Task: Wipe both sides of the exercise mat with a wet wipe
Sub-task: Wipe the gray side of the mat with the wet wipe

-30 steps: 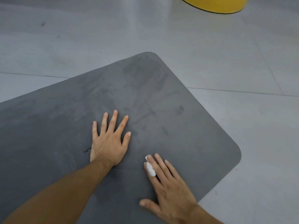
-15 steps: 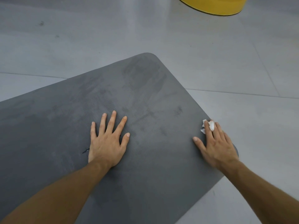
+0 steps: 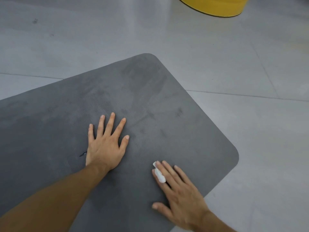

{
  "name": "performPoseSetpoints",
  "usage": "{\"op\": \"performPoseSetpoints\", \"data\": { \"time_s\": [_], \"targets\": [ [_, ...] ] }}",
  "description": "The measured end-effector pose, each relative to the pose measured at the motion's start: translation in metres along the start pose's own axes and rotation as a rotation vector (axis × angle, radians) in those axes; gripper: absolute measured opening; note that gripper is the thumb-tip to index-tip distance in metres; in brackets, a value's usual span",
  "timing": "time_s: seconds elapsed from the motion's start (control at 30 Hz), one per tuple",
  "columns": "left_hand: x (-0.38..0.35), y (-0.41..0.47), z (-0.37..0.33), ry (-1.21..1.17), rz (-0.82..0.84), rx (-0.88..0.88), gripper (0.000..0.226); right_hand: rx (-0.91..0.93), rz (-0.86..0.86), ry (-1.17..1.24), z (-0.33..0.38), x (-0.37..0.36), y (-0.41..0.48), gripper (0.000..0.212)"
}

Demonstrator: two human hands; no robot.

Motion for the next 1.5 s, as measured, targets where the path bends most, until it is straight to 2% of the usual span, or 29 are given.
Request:
{"op": "performPoseSetpoints", "data": {
  "time_s": [0.17, 0.27, 0.33, 0.4, 0.47, 0.7, 0.8, 0.9, 1.07, 1.2, 1.27, 1.37, 1.43, 1.5],
  "targets": [
    [0.000, 0.000, 0.000, 0.002, 0.008, 0.000, 0.067, -0.290, 0.079, -0.044, -0.095, -0.003, 0.006, 0.082],
    [0.001, 0.000, 0.000, 0.006, 0.007, 0.002, 0.067, -0.556, 0.136, -0.002, -0.162, -0.010, 0.000, 0.088],
    [0.000, 0.000, 0.000, 0.016, 0.011, -0.001, 0.067, -0.662, 0.155, 0.020, -0.192, -0.010, -0.007, 0.094],
    [0.000, 0.000, -0.001, 0.011, 0.010, -0.006, 0.067, -0.647, 0.177, 0.016, -0.197, -0.009, -0.007, 0.097],
    [0.001, 0.000, 0.000, 0.008, 0.008, -0.006, 0.067, -0.542, 0.153, 0.025, -0.177, -0.007, 0.001, 0.098],
    [0.001, 0.000, 0.000, 0.005, -0.002, -0.004, 0.067, -0.040, -0.042, 0.103, -0.015, 0.007, -0.003, 0.089],
    [0.001, 0.000, -0.001, -0.008, -0.008, -0.005, 0.067, 0.057, -0.053, 0.012, 0.020, 0.006, -0.013, 0.088],
    [0.001, 0.000, 0.000, -0.005, -0.003, 0.000, 0.067, 0.009, -0.036, -0.018, -0.003, 0.001, -0.015, 0.084],
    [0.001, 0.000, 0.000, -0.016, -0.004, -0.004, 0.067, -0.314, 0.073, -0.036, -0.099, -0.009, -0.014, 0.077],
    [0.000, 0.000, 0.000, -0.014, 0.006, -0.008, 0.066, -0.552, 0.164, -0.030, -0.163, -0.014, -0.016, 0.088],
    [0.000, -0.001, 0.000, -0.013, 0.011, -0.005, 0.066, -0.605, 0.209, 0.016, -0.172, -0.016, -0.014, 0.091],
    [0.001, -0.001, -0.001, -0.020, 0.018, 0.001, 0.066, -0.617, 0.166, 0.111, -0.154, -0.011, -0.002, 0.095],
    [0.001, -0.002, -0.002, -0.024, 0.019, 0.003, 0.066, -0.508, 0.102, 0.115, -0.121, -0.006, 0.005, 0.093],
    [0.000, -0.004, -0.003, -0.020, 0.033, -0.003, 0.067, -0.320, 0.051, 0.131, -0.070, -0.001, 0.007, 0.086]
  ]
}}
Point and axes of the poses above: each hand's wrist, its own y-axis towards the middle knuckle, its own x-axis out of the back of the hand, z = x × y, the point moved 9 cm from there along y, towards the middle knuckle, and after that the axes turned 10 degrees about -y, right-handed, at the moved point
